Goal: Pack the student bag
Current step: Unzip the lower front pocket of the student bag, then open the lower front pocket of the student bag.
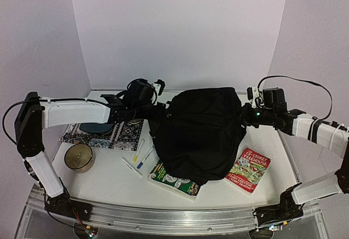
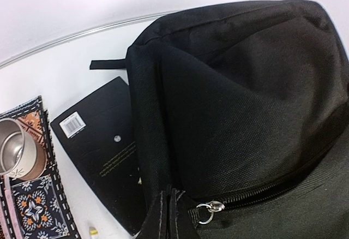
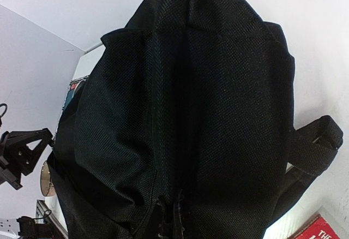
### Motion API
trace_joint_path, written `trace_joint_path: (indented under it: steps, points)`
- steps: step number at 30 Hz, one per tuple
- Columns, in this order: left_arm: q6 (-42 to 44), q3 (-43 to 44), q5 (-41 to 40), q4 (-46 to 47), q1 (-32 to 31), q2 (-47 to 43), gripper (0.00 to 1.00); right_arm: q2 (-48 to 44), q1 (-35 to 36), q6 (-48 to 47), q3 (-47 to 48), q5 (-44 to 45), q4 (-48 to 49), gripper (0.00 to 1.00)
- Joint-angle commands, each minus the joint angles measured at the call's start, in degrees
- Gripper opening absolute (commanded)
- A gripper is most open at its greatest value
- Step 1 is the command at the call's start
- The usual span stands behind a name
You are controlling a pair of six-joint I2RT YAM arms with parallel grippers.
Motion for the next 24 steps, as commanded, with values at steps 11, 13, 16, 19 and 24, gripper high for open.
trace_joint_path:
  steps: [11, 13, 16, 19, 24]
  points:
    - [0.74, 1.81, 9.52, 7.44, 1.9, 1.01, 0.0, 3.73, 4.93, -21.96, 14.41, 1.78, -11.43, 0.64]
    - [0.93, 2.37, 10.05, 7.74, 1.9, 1.2, 0.0, 5.74, 7.07, -25.47, 16.95, 3.14, -12.28, 0.71]
    - [1.29, 2.9, 12.23, 8.14, 1.9, 1.17, 0.0, 9.15, 9.65, -30.35, 20.82, 3.67, -13.8, 0.76]
    - [1.27, 3.23, 12.61, 8.2, 1.9, 1.07, 0.0, 13.22, 11.44, -35.27, 24.91, 4.91, -14.54, 0.82]
    - [0.65, 3.36, 13.43, 8.2, 1.9, 0.88, 0.0, 18.9, 14.62, -41.73, 29.14, 6.85, -16.87, 0.92]
